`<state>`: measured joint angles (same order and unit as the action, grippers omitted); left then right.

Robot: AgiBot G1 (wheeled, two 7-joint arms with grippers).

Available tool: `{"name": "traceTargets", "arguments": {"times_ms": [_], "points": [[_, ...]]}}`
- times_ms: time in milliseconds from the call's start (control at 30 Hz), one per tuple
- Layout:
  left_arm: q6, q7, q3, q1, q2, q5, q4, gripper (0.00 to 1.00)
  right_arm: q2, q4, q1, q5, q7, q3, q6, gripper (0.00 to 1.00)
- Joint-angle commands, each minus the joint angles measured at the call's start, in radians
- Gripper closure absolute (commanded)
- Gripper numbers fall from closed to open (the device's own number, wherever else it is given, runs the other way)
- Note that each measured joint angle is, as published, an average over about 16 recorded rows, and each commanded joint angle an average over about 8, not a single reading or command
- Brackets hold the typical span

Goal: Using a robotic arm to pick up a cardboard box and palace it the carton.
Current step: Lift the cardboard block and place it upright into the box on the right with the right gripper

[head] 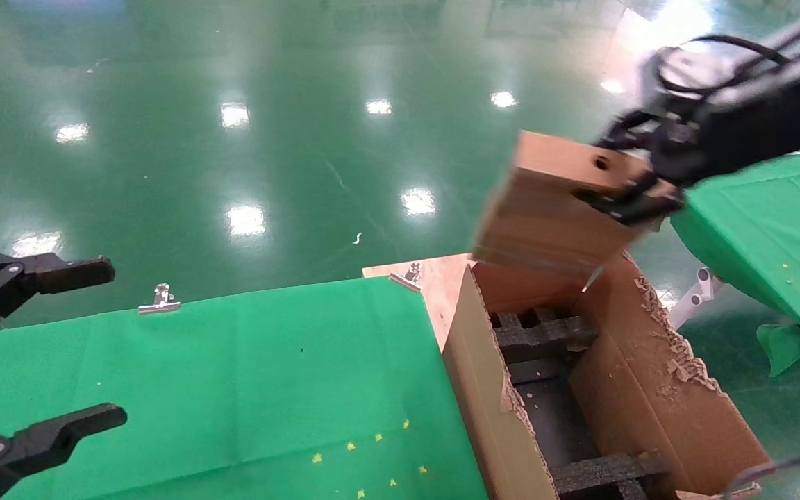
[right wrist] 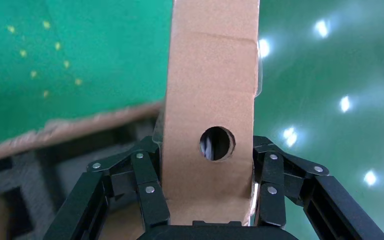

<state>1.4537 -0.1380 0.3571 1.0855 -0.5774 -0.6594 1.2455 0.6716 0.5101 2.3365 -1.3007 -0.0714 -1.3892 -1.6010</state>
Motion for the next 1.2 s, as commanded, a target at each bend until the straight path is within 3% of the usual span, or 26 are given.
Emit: {"name": "traceTargets", "arguments": {"times_ms": [33, 300, 500, 1000, 1200], "points": [[0.000, 0.000, 0.000, 0.000, 0.000, 0.000, 0.000, 0.00, -0.037, 0.008, 0.014, 0.003, 0.009, -0.039, 0.000, 1.00], [0.000, 0.000, 0.000, 0.000, 0.000, 0.000, 0.000, 0.00, -0.189, 0.115, 0.036, 0.026, 0.091, -0.177, 0.006, 1.00], [0.000, 0.000, 0.000, 0.000, 0.000, 0.000, 0.000, 0.00, -0.260, 0.214, 0.033, 0.057, 0.161, -0.232, 0.024, 1.00], [0.000, 0.000, 0.000, 0.000, 0.000, 0.001, 0.000, 0.00, -0.272, 0.238, 0.030, 0.067, 0.181, -0.241, 0.040, 1.00], [0.000, 0.000, 0.000, 0.000, 0.000, 0.001, 0.000, 0.00, -0.276, 0.241, -0.007, 0.076, 0.290, -0.253, 0.102, 1.00]]}}
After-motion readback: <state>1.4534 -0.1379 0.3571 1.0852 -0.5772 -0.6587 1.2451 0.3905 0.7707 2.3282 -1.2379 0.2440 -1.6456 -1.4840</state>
